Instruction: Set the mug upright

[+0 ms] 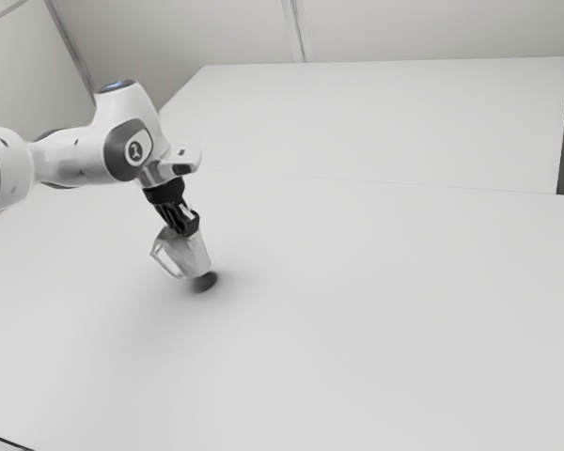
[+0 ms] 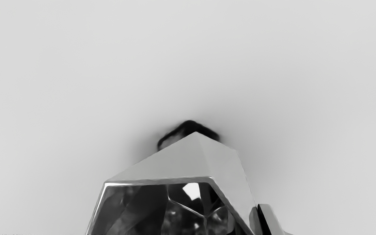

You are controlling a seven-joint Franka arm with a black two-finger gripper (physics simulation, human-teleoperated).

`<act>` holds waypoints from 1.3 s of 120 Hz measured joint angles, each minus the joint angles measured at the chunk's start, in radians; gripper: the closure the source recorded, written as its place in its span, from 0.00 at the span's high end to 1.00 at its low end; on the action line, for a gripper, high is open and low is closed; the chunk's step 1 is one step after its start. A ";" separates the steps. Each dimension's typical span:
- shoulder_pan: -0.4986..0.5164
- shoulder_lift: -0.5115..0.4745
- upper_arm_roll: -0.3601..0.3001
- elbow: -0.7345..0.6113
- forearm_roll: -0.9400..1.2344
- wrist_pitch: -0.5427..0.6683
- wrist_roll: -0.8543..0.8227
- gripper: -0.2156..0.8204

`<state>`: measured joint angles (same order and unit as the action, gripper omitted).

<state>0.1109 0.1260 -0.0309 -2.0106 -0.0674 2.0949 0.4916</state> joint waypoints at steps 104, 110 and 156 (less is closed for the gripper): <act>-0.034 -0.104 -0.010 -0.090 0.139 0.258 -0.373 0.68; -0.033 -0.112 -0.012 -0.010 0.138 0.194 -0.381 0.70; -0.018 -0.089 0.003 0.430 0.025 -0.258 -0.350 0.78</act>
<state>0.0925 0.0372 -0.0283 -1.5805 -0.0429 1.8372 0.1412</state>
